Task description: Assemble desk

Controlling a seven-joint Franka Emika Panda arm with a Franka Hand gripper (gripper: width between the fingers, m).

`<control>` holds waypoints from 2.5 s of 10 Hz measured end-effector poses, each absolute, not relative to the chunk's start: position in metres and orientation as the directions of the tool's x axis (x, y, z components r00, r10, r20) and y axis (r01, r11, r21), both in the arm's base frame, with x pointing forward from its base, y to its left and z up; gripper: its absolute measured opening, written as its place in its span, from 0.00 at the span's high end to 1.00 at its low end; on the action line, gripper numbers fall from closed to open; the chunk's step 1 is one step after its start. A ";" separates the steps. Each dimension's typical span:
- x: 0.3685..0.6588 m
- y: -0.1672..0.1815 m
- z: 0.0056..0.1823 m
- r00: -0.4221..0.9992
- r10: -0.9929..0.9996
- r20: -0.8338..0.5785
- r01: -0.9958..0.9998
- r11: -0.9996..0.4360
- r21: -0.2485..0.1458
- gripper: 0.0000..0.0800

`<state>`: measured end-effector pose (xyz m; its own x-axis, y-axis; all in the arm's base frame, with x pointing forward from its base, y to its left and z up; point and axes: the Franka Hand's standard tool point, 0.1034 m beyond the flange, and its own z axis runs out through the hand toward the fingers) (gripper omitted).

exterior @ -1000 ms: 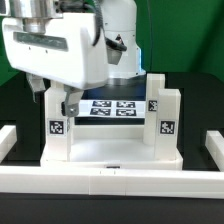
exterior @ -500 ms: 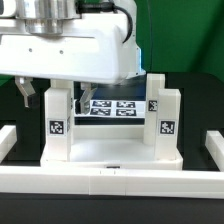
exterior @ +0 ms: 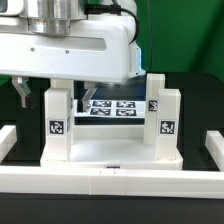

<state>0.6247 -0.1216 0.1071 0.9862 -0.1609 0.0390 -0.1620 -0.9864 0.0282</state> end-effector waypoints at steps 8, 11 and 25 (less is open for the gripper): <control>0.624 -0.123 0.107 0.936 -0.350 0.040 -0.351 -0.936 0.018 0.64; 0.620 -0.128 0.106 0.784 -0.620 0.019 -0.620 -0.784 0.005 0.64; 0.616 -0.122 0.102 0.433 -0.901 -0.007 -0.901 -0.433 -0.012 0.20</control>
Offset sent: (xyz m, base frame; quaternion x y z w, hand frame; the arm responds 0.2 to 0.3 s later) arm 0.0000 0.0000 0.0000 0.0000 0.0000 0.0000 1.0000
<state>0.6164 -0.1217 0.1020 0.4331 -0.9013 -0.0069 -0.9013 -0.4330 -0.0115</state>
